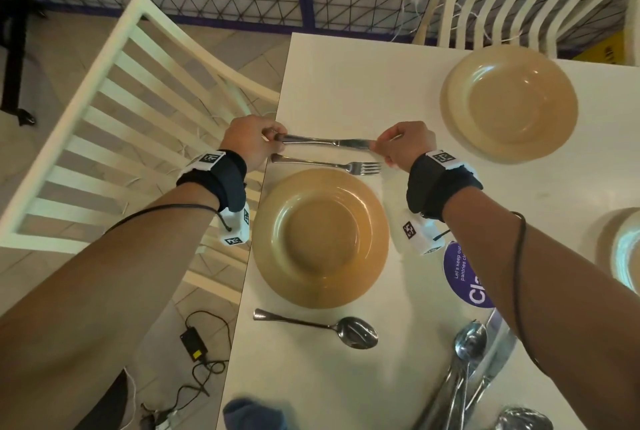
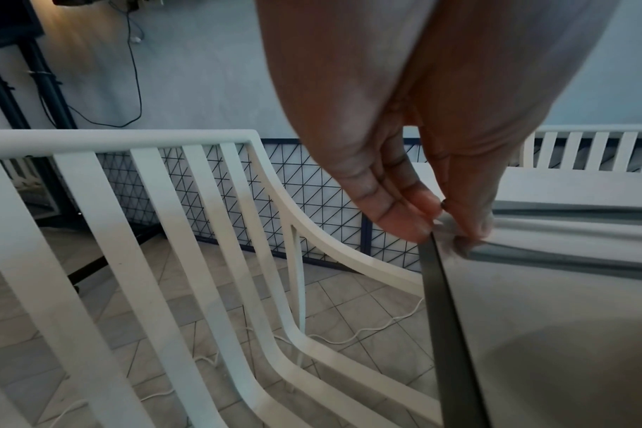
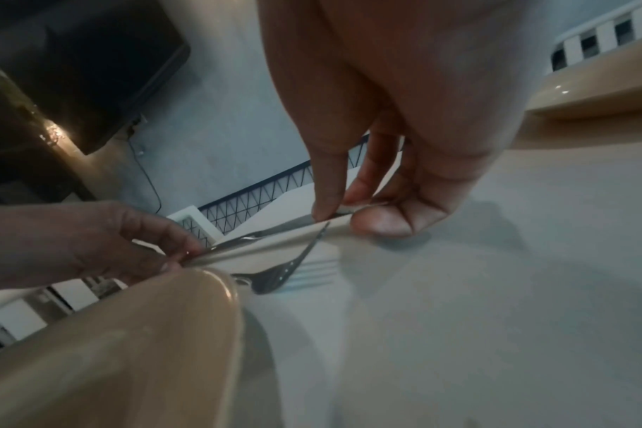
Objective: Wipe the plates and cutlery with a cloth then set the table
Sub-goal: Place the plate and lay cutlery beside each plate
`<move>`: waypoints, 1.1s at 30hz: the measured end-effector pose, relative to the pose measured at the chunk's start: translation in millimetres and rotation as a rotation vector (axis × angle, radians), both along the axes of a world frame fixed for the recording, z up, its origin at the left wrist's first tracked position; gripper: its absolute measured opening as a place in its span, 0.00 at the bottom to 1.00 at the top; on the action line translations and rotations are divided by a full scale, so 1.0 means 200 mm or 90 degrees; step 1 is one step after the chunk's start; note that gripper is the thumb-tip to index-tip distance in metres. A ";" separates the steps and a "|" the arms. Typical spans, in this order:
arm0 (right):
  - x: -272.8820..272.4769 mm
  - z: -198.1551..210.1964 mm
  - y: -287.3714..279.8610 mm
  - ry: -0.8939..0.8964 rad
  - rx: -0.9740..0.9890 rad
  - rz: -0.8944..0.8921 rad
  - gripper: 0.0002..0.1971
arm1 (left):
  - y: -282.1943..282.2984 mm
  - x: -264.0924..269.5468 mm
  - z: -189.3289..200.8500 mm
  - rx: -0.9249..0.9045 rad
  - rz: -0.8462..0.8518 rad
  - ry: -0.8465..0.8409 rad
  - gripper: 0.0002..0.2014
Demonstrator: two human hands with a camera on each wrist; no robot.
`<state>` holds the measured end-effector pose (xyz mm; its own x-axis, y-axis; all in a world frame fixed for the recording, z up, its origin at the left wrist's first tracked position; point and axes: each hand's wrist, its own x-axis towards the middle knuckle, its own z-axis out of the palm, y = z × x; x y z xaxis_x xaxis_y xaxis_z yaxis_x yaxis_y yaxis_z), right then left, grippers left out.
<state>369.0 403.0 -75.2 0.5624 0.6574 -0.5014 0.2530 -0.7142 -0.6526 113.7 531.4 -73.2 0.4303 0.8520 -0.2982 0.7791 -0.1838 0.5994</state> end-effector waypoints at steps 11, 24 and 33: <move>-0.05 -0.04 0.06 -0.171 -0.077 0.089 0.12 | 0.01 -0.04 -0.06 0.039 0.017 -0.033 0.10; 0.07 0.27 -0.32 -0.056 0.101 0.000 0.11 | -0.20 -0.07 0.20 0.116 0.064 -0.094 0.18; 0.04 0.32 -1.13 -0.096 -0.003 0.035 0.01 | -1.13 0.21 0.47 -0.056 -0.041 -0.239 0.14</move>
<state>377.2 176.6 -12.1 0.5941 0.6879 -0.4169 0.3870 -0.6988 -0.6016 156.4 304.6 21.1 0.5750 0.7980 -0.1804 0.4907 -0.1599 0.8566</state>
